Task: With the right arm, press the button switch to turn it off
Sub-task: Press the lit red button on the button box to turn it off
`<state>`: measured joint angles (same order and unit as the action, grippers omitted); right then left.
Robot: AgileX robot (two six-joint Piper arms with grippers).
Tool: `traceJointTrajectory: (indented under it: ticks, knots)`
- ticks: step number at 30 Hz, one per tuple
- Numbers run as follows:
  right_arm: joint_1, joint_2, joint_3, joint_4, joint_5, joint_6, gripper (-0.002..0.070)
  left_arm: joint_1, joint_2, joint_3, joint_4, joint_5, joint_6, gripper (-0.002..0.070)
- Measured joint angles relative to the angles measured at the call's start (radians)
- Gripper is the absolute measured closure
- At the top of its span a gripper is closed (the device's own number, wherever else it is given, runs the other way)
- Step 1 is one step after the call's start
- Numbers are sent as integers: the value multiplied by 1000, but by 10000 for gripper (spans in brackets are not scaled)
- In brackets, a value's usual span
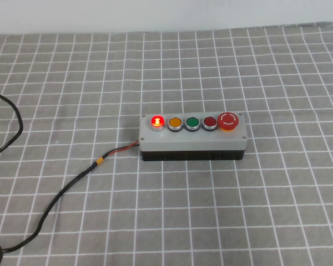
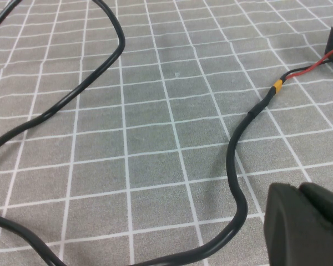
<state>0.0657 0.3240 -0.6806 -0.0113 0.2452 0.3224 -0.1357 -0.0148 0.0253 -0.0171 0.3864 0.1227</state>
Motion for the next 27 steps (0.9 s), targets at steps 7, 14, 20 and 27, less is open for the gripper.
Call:
traceJointTrajectory:
  ticks: [7, 14, 20, 27]
  knots:
    - [0, 396, -259, 392, 447, -385, 692, 0, 0, 0, 0, 0, 0, 678]
    - [0, 705, -363, 1020, 568, -910, 692, 0, 0, 0, 0, 0, 0, 678]
    - [0, 892, -367, 1542, 710, -1284, 692, 0, 0, 0, 0, 0, 0, 678]
    - [76, 1020, -434, 1628, 768, -1428, 692, 0, 0, 0, 0, 0, 0, 678]
